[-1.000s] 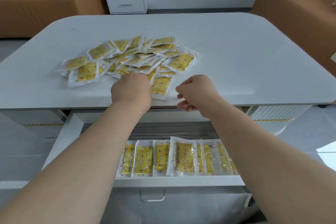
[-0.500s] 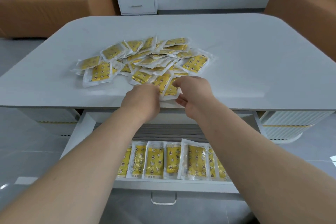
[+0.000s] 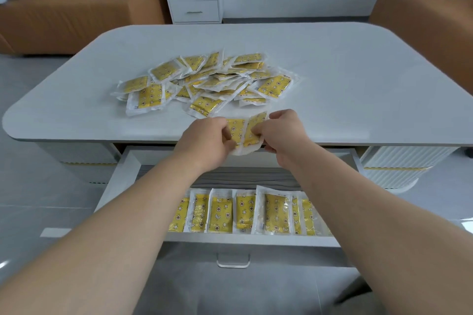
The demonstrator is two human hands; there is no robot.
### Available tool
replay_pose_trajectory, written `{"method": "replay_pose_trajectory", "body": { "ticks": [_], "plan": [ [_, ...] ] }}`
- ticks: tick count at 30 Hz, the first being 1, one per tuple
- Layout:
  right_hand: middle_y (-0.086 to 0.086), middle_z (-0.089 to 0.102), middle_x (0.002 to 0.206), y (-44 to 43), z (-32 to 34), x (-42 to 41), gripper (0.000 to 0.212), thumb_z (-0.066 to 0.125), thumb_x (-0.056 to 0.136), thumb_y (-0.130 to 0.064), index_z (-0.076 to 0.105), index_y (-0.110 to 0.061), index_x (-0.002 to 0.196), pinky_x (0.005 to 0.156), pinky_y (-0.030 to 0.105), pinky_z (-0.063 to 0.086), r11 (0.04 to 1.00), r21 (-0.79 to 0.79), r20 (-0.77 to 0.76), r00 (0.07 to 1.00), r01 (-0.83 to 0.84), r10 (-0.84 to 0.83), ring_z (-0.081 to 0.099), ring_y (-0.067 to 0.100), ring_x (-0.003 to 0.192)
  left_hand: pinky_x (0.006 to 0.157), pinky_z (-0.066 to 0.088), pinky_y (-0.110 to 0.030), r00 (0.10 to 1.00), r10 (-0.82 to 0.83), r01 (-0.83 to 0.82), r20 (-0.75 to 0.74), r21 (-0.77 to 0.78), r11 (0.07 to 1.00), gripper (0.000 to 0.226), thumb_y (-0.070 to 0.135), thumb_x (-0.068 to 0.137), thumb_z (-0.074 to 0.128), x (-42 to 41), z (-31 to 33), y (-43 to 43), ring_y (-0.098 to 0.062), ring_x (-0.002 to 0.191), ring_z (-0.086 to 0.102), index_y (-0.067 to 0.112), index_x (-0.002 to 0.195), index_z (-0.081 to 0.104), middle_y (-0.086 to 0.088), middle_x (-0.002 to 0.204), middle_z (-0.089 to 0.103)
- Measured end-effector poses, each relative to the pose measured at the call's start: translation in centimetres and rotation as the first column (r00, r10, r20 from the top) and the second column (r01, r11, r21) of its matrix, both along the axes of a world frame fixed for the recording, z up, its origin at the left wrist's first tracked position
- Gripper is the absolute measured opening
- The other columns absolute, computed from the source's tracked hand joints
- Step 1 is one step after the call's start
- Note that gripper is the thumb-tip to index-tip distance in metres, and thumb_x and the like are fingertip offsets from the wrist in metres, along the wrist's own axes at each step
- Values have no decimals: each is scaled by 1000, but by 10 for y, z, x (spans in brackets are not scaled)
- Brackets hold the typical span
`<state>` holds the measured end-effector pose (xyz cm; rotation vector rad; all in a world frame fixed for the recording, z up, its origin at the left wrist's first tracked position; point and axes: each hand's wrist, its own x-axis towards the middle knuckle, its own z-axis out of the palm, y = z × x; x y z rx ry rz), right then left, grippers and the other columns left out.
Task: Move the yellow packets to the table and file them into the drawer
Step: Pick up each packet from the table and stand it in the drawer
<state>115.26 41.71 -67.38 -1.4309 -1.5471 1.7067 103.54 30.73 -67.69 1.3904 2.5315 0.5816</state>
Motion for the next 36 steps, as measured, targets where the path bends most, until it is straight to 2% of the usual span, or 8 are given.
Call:
{"method": "replay_pose_trajectory", "body": {
  "ticks": [6, 10, 13, 16, 22, 29, 33, 36],
  "plan": [
    [6, 59, 111, 1, -2, 25, 52, 73, 82, 0, 50, -21, 123, 76, 35, 57, 998, 67, 91, 996, 11, -17, 62, 24, 98, 89, 48, -38, 994, 40, -36, -104, 45, 998, 40, 37, 88, 74, 10, -10, 4, -24, 112, 54, 18, 121, 60, -1, 124, 59],
    [8, 71, 106, 8, 6, 46, 41, 76, 79, 0, 63, -13, 115, 83, 42, 62, 972, 165, 243, 962, -168, 125, 71, 28, 95, 85, 51, -41, 982, 113, -108, -151, 43, 993, 53, 43, 84, 78, 18, -8, 7, -28, 104, 58, 17, 122, 53, -6, 126, 50],
    [11, 74, 96, 13, 10, 67, 18, 75, 85, -3, 68, -9, 100, 66, 36, 64, 938, 137, 368, 896, -318, 249, 76, 26, 81, 77, 50, -40, 979, 145, -131, -144, 100, 986, 56, 34, 79, 84, 25, -7, 9, -29, 98, 59, 16, 119, 50, -6, 127, 46],
    [13, 73, 94, 18, -5, 86, 15, 73, 88, 0, 65, -3, 101, 57, 33, 61, 923, 36, 475, 819, -383, 321, 74, 24, 73, 74, 43, -33, 985, 169, -160, -41, 169, 973, 62, 19, 76, 87, 32, -6, 12, -31, 103, 59, 15, 122, 46, -8, 134, 41],
    [19, 73, 98, 20, -79, 101, 18, 73, 89, -5, 65, 5, 102, 85, 41, 62, 890, -127, 705, 591, -439, 392, 66, 27, 76, 58, 34, -14, 916, 164, -267, 365, 252, 930, 93, 9, 77, 85, 52, -2, 16, -17, 98, 51, 26, 149, 29, -1, 123, 48],
    [5, 65, 79, 11, -102, 103, 8, 60, 91, -15, 62, -7, 91, 59, 27, 56, 821, -55, 868, 380, -568, 321, 67, 20, 71, 87, 60, -44, 774, 69, -142, 629, 67, 988, 111, 2, 72, 86, 71, -9, 23, -23, 111, 60, 34, 157, 21, 3, 132, 53],
    [3, 59, 89, 16, -97, 106, 54, 74, 86, -21, 48, -7, 131, 57, 28, 50, 813, -17, 891, 361, -582, 277, 60, 17, 77, 97, 55, -45, 692, 69, -86, 718, -13, 996, 85, -6, 88, 60, 74, -20, 30, -24, 117, 58, 31, 157, 25, 2, 151, 43],
    [7, 64, 95, 32, -75, 105, 38, 74, 84, -4, 61, -5, 119, 72, 30, 58, 791, -46, 793, 460, -609, 400, 66, 22, 88, 86, 58, -38, 749, 40, -43, 661, -12, 999, 79, -7, 90, 53, 77, -20, 37, -17, 103, 57, 28, 155, 27, 0, 153, 39]
  ]
}}
